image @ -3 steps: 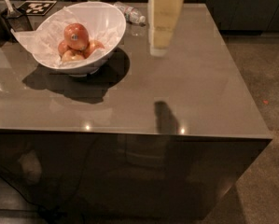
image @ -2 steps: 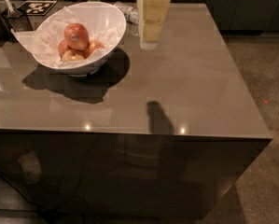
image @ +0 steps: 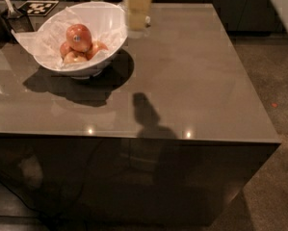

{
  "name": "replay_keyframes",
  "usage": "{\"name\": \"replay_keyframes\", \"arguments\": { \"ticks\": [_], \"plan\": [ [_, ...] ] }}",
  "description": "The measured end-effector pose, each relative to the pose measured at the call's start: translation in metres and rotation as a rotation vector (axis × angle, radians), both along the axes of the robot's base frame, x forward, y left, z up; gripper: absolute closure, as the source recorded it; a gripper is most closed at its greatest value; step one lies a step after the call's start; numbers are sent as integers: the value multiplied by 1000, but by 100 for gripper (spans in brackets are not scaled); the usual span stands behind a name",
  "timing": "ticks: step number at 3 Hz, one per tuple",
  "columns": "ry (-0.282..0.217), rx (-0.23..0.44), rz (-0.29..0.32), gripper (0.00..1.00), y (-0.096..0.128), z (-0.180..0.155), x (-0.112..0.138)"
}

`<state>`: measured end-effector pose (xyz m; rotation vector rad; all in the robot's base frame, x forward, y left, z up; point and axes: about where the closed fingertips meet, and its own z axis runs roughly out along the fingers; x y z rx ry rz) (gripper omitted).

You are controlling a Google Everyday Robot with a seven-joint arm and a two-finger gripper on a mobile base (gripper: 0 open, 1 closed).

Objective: Pick apple from white bowl

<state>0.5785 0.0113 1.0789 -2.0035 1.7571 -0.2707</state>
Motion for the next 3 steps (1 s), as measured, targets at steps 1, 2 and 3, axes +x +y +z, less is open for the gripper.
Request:
{"name": "replay_keyframes", "arguments": {
  "ticks": [1,2,3],
  "plan": [
    [-21,15,46,0,44,4,48],
    [-73,69,53,0,56,23,58],
    [-92,83,58,0,62,25,63]
  ]
}}
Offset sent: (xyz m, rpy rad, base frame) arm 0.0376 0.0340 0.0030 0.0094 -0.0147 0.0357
